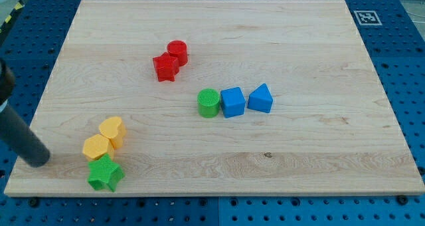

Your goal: Separate the green star from hexagon

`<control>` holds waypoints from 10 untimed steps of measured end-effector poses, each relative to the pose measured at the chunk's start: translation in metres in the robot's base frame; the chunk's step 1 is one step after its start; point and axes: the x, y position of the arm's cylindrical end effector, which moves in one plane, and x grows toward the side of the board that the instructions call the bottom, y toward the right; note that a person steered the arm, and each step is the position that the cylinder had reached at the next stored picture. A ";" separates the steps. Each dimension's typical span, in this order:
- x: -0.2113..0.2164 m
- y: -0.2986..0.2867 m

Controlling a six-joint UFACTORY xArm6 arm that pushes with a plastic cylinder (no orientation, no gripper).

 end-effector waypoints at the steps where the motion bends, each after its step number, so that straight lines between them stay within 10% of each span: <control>1: 0.031 0.001; 6: 0.032 0.171; 10: 0.027 0.181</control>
